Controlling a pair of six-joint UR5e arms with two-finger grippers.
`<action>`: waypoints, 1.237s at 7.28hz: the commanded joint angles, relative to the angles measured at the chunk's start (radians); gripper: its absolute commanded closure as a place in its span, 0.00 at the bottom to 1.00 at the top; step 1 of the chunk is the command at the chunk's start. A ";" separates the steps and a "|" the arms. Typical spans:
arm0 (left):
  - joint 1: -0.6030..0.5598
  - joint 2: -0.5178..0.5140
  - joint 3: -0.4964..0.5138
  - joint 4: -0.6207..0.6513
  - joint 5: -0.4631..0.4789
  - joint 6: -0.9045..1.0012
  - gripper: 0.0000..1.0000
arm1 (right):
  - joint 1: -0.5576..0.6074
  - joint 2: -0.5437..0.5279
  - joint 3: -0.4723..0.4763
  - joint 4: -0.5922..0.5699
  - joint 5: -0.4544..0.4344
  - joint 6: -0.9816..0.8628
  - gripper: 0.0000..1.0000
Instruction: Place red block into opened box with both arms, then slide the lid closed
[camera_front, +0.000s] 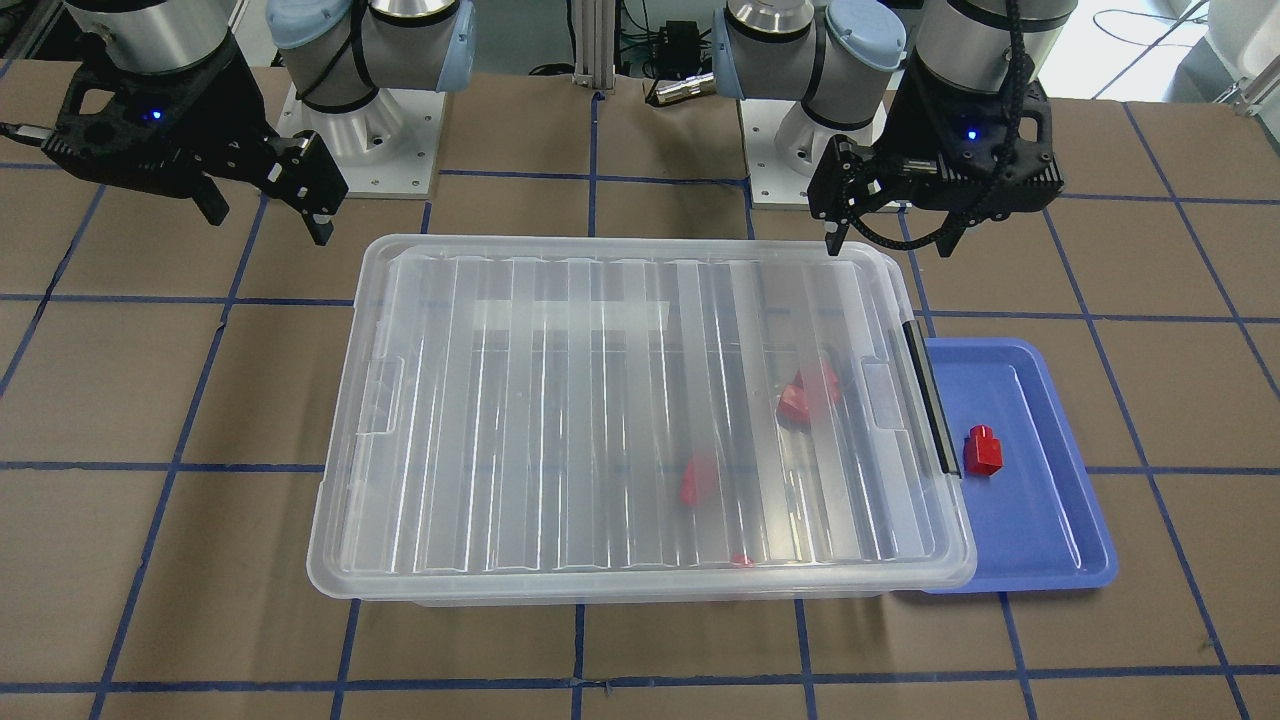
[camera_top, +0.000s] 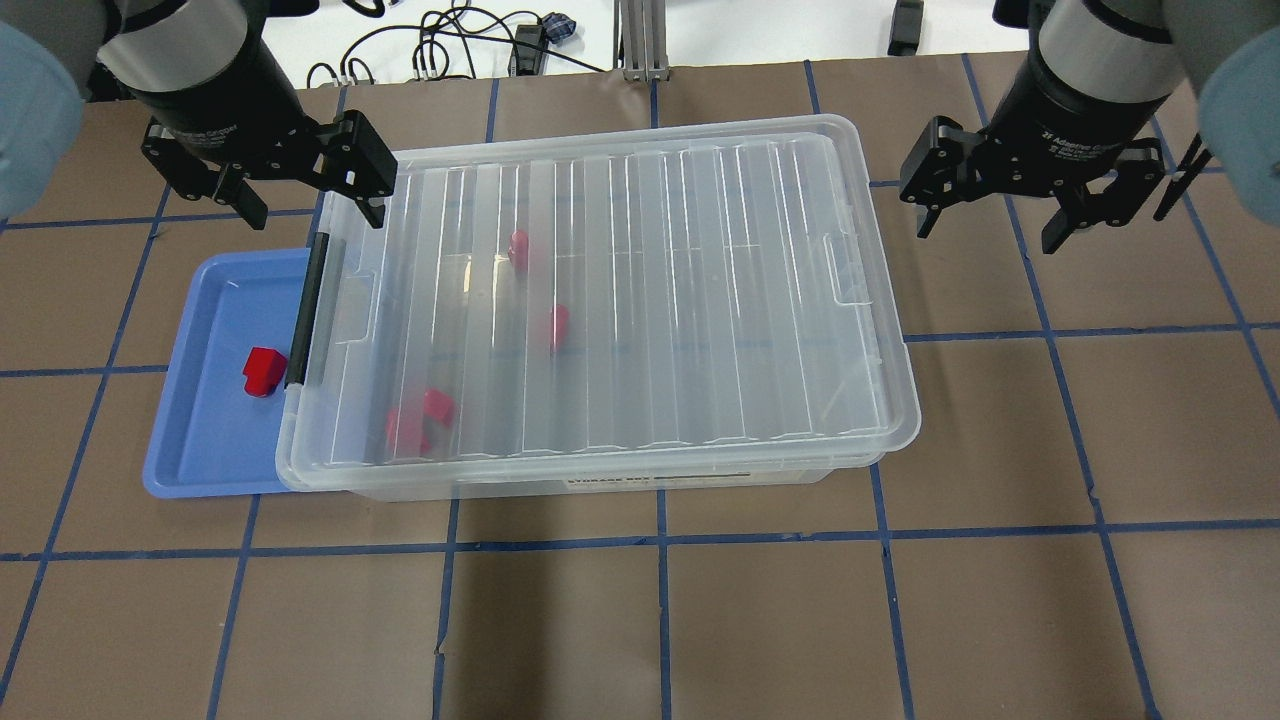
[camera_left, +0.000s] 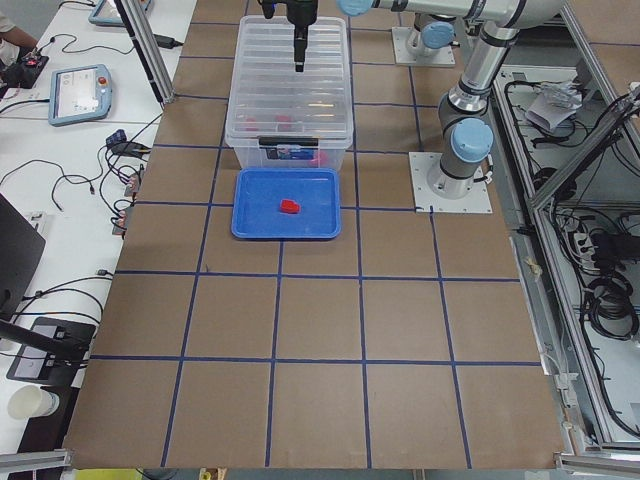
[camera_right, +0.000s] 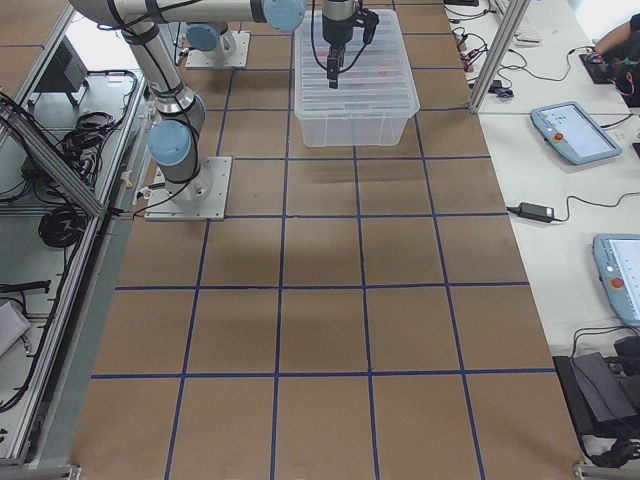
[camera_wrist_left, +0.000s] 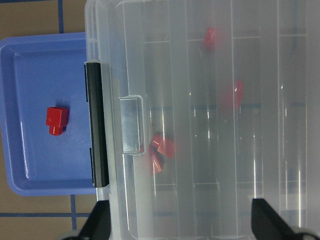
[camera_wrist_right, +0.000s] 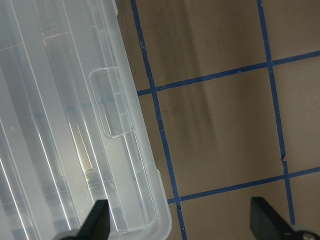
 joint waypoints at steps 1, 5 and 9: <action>0.000 0.000 0.002 0.001 -0.001 0.000 0.00 | 0.000 -0.001 -0.001 -0.001 0.002 0.000 0.00; 0.006 0.003 0.006 0.003 -0.005 -0.005 0.00 | -0.003 0.005 -0.002 0.010 0.012 -0.018 0.00; 0.006 0.005 0.005 0.000 -0.005 -0.016 0.00 | -0.001 0.140 0.012 -0.033 0.005 -0.005 0.00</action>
